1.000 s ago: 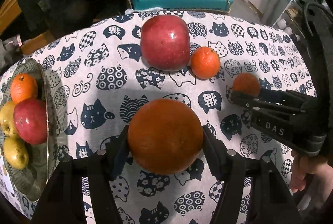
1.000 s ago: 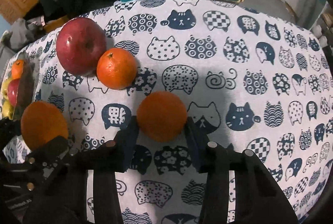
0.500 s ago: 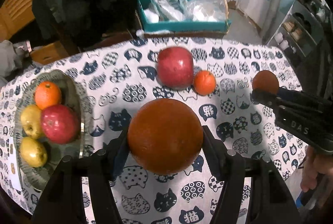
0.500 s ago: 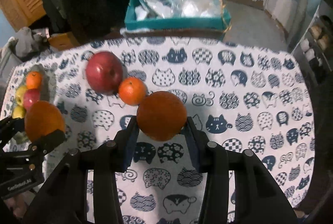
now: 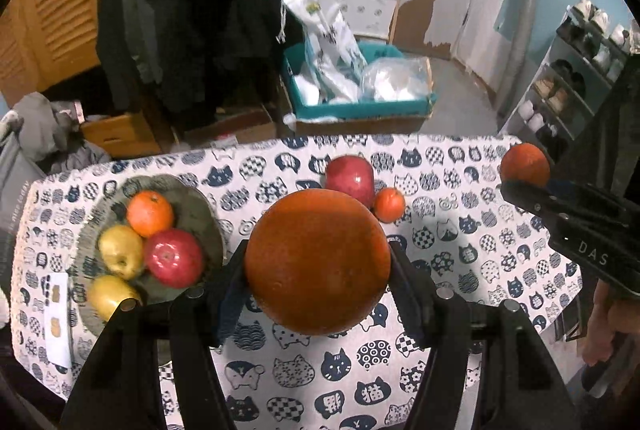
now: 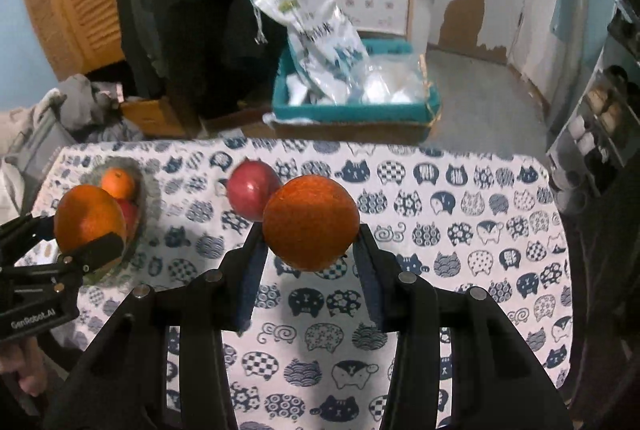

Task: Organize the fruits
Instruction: 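Carry the large orange with the left tool while the right tool carries the small orange to the bowl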

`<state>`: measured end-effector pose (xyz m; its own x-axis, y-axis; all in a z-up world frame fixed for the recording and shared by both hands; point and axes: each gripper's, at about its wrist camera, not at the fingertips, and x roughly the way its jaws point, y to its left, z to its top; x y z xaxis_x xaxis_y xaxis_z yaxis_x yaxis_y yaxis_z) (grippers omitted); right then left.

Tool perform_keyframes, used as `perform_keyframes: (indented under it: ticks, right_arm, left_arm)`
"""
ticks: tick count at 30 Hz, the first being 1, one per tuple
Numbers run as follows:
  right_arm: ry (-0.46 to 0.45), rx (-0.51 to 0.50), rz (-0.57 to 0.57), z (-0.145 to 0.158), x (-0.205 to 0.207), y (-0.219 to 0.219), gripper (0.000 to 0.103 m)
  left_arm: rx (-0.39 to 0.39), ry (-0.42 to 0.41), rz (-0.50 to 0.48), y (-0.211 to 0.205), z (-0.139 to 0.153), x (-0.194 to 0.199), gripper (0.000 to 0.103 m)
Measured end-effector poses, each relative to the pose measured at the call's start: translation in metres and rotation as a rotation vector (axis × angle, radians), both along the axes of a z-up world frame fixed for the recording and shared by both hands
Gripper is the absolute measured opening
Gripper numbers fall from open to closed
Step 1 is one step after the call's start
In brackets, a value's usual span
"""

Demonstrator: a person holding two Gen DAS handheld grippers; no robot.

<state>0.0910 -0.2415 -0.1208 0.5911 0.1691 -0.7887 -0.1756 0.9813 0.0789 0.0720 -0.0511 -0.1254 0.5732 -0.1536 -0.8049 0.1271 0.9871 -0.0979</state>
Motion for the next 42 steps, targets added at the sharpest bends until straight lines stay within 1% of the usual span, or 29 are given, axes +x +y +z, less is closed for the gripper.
perform_keyframes:
  ticks: [4, 11, 18, 21, 27, 32, 39, 42]
  right_arm:
    - [-0.038, 0.01, 0.014, 0.018, -0.008, 0.005, 0.043]
    - [-0.101, 0.021, 0.051, 0.049, -0.021, 0.017, 0.043]
    - [-0.138, 0.031, 0.102, 0.069, -0.028, 0.037, 0.043]
    - [-0.147, 0.042, 0.129, 0.075, -0.029, 0.048, 0.043]
    - [-0.147, 0.045, 0.182, 0.078, -0.024, 0.076, 0.043]
    - [-0.132, 0.047, 0.221, 0.076, -0.014, 0.102, 0.043]
    - [-0.096, 0.055, 0.289, 0.063, -0.002, 0.141, 0.043]
    - [-0.069, 0.067, 0.322, 0.053, 0.004, 0.158, 0.043]
  left_arm:
    - [0.002, -0.043, 0.005, 0.008, 0.019, -0.01, 0.066]
    - [-0.004, -0.088, 0.028, 0.027, 0.043, -0.025, 0.066]
    - [0.01, -0.138, 0.064, 0.048, 0.06, -0.037, 0.066]
    - [0.009, -0.144, 0.086, 0.059, 0.063, -0.039, 0.066]
    - [0.012, -0.151, 0.135, 0.081, 0.063, -0.042, 0.066]
    - [0.014, -0.14, 0.183, 0.104, 0.057, -0.043, 0.066]
    - [0.025, -0.089, 0.238, 0.136, 0.033, -0.039, 0.066]
    - [0.013, -0.058, 0.248, 0.146, 0.02, -0.036, 0.066]
